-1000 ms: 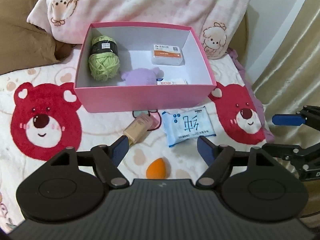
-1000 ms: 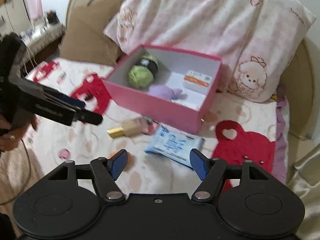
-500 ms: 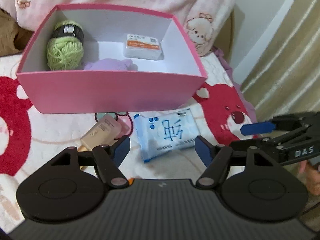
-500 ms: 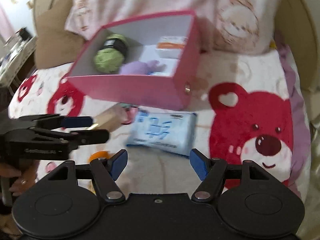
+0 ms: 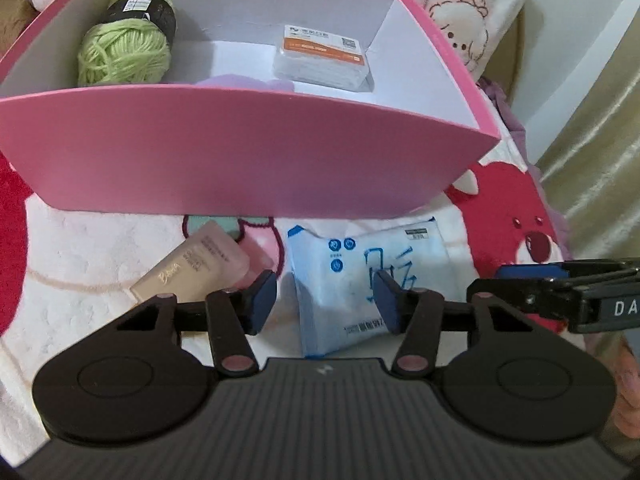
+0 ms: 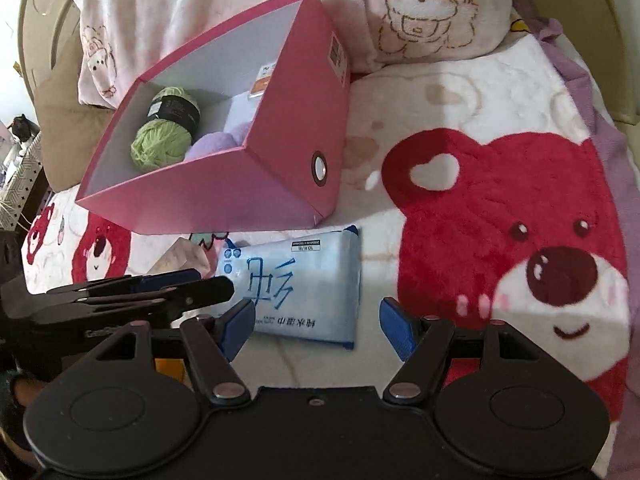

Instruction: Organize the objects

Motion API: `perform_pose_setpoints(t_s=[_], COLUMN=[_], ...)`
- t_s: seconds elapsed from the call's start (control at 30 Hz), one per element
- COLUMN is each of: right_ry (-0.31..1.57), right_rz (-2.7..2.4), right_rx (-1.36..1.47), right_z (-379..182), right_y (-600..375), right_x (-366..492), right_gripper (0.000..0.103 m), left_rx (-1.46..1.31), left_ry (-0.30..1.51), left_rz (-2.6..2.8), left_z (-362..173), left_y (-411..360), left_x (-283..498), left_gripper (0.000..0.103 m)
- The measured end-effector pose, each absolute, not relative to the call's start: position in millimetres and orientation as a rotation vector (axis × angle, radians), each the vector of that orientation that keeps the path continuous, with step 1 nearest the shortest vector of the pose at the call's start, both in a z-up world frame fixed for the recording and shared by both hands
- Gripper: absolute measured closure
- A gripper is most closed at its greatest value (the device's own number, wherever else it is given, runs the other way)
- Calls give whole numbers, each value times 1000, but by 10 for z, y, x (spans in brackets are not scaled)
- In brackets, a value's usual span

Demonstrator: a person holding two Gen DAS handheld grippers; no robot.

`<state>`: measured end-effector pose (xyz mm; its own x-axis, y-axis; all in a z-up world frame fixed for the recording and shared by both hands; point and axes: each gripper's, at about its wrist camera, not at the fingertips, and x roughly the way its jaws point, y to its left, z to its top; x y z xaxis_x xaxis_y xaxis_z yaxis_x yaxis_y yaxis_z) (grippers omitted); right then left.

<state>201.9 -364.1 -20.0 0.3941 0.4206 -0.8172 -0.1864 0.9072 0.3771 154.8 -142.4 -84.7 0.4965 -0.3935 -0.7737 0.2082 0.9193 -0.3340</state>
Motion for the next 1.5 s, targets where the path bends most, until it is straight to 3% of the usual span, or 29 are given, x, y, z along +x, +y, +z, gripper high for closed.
perform_pose_setpoints(t_s=[0.07, 0.13, 0.3, 0.33, 0.47, 0.63, 0.87, 1.5], right_ry=[1112, 1125, 1152, 1156, 1113, 1070, 1058, 951], right_rz=[392, 389, 361, 345, 307, 314, 316, 380], right_rx=[217, 192, 139, 124, 160, 147, 99, 121], right_z=[-232, -268, -411, -448, -533, -498, -316, 597], right_y=[-3600, -3551, -3443, -3425, -3444, -3411, -3339, -3093], right_x=[2056, 2089, 2152, 2152, 2072, 1959, 1773, 1154], right_gripper=[30, 30, 49, 53, 56, 70, 70, 52], left_rx=[-224, -221, -253, -258, -294, -256, -183, -181], left_ry=[1002, 1011, 1003, 990, 982, 957, 975, 959], left_rz=[-386, -388, -394, -416, -452, -488, -531, -554], left_z=[-882, -923, -1004, -1032, -1119, -1038, -783, 149], left_y=[-1415, -1400, -1354, -1336, -1255, -1332, -1396, -1107], left_x=[1563, 1565, 1575, 1581, 1629, 1583, 1515, 1101], left_gripper=[56, 67, 68, 62, 61, 75, 74, 72])
